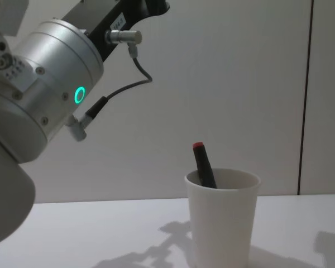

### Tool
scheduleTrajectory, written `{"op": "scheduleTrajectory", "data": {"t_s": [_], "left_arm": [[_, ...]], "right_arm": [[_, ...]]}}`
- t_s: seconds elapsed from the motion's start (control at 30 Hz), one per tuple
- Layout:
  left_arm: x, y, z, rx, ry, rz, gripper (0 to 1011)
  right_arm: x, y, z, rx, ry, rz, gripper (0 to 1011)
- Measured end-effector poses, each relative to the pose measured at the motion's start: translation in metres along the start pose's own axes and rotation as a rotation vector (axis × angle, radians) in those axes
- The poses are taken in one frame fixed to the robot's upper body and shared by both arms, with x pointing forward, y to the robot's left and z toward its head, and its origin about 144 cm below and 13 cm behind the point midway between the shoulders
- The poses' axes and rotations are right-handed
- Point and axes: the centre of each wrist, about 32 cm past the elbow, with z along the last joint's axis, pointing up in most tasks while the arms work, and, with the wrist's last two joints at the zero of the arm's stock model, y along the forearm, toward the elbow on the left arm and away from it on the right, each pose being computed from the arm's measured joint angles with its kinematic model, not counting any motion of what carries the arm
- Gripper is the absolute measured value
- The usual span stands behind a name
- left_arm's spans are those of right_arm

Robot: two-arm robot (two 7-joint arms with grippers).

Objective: Place the pen into the pen holder.

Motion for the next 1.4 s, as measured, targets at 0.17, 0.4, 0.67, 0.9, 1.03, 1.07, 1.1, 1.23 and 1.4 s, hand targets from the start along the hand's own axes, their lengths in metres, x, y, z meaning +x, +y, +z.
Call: {"op": "scheduleTrajectory", "data": {"t_s": [0.17,0.4,0.67,0.9,1.03,1.07,1.1,1.23,1.4], "left_arm": [[0.0001,0.0,0.0001,-0.001,0.0,0.001,240],[0.0,0.0,0.0,-0.001,0.0,0.0,499],[0.0,0.0,0.0,-0.001,0.0,0.0,741],[0.0,0.0,0.0,-0.001,0.0,0.0,935],[0.0,0.0,0.0,0.0,0.0,0.0,1001],[0.0,0.0,0.0,0.0,0.0,0.0,1001],[0.0,0.0,0.0,0.0,0.0,0.0,1001],[0.0017,0.0007,0.0012,0.005,-0.01,-0.001,1001],[0.0075,0.0025,0.0065,0.019,-0.048,0.008,1001]], "right_arm": [[0.0002,-0.0001,0.0,0.0,0.0,-0.002,131],[0.0,0.0,0.0,0.0,0.0,-0.001,131],[0.0,0.0,0.0,0.0,0.0,0.0,132],[0.0,0.0,0.0,0.0,0.0,0.001,132],[0.0,0.0,0.0,0.0,0.0,0.001,131],[-0.0001,0.0,0.0,0.0,0.0,0.001,132],[0.0,0.0,0.0,0.0,0.0,0.001,132],[0.0,0.0,0.0,0.0,0.0,0.001,131],[0.0001,-0.0004,-0.0003,0.0,0.0,0.001,132]]}}
